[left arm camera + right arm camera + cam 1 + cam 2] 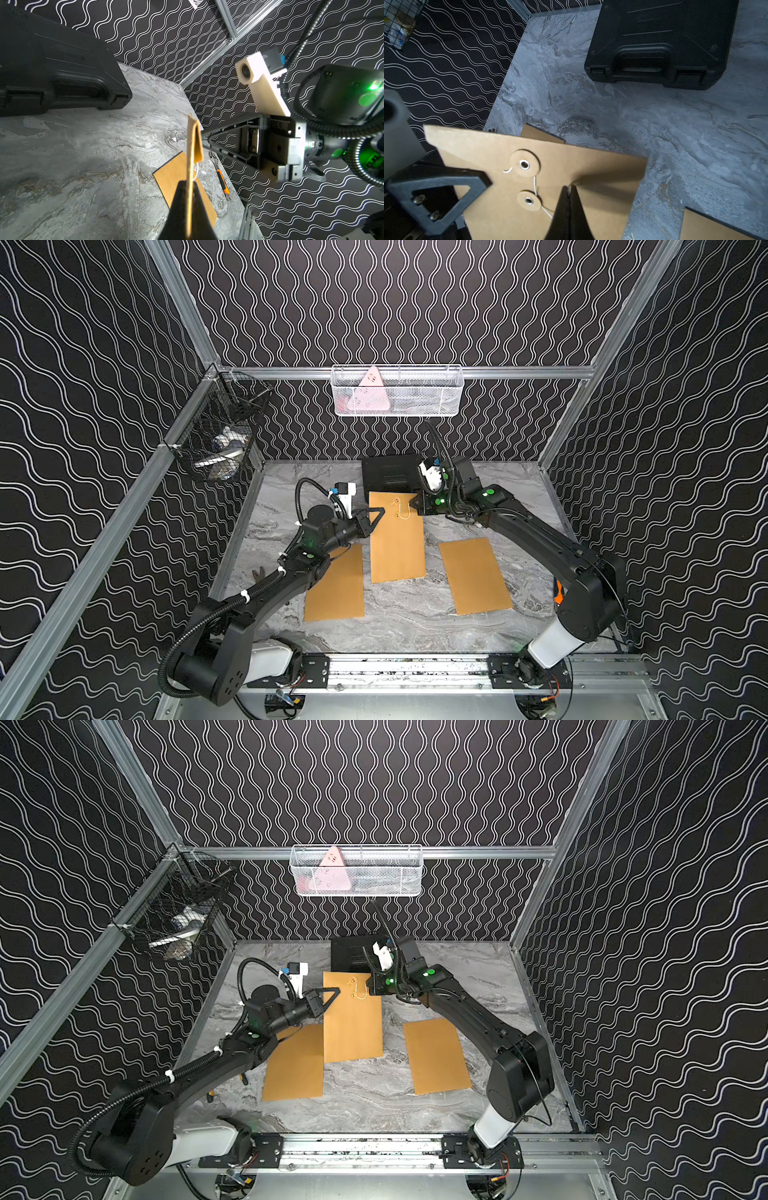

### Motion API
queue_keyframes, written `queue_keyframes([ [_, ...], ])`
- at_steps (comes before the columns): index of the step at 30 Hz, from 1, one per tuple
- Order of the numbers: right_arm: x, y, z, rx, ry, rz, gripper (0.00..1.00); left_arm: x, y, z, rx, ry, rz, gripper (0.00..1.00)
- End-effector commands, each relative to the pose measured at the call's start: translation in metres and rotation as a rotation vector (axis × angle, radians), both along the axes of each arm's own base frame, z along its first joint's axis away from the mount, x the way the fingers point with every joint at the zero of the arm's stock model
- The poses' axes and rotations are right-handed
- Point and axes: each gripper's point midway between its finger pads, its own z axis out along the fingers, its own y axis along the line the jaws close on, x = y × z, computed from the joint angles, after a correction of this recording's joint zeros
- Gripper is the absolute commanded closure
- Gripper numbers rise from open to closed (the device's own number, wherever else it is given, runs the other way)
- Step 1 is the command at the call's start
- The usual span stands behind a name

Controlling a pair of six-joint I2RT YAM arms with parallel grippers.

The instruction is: Open the file bag

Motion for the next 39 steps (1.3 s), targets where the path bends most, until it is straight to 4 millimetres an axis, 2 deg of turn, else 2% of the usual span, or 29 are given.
queue_keyframes([
  [1, 0.001, 0.003, 0.006, 0.000, -0.010, 0.024, 1.00, 0.000, -0.002, 0.011, -0.038, -0.042, -0.014, 1.00],
  [9, 0.005, 0.011, 0.007, 0.003, -0.013, 0.052, 1.00, 0.001, -0.003, 0.008, -0.036, -0.034, -0.015, 1.00],
  [18, 0.004, 0.028, 0.020, 0.020, -0.035, 0.091, 1.00, 0.001, -0.003, 0.005, -0.030, -0.023, -0.018, 1.00],
  [39, -0.016, 0.089, 0.036, 0.037, -0.069, 0.227, 1.00, 0.000, -0.006, 0.005, -0.026, -0.017, -0.023, 1.00],
])
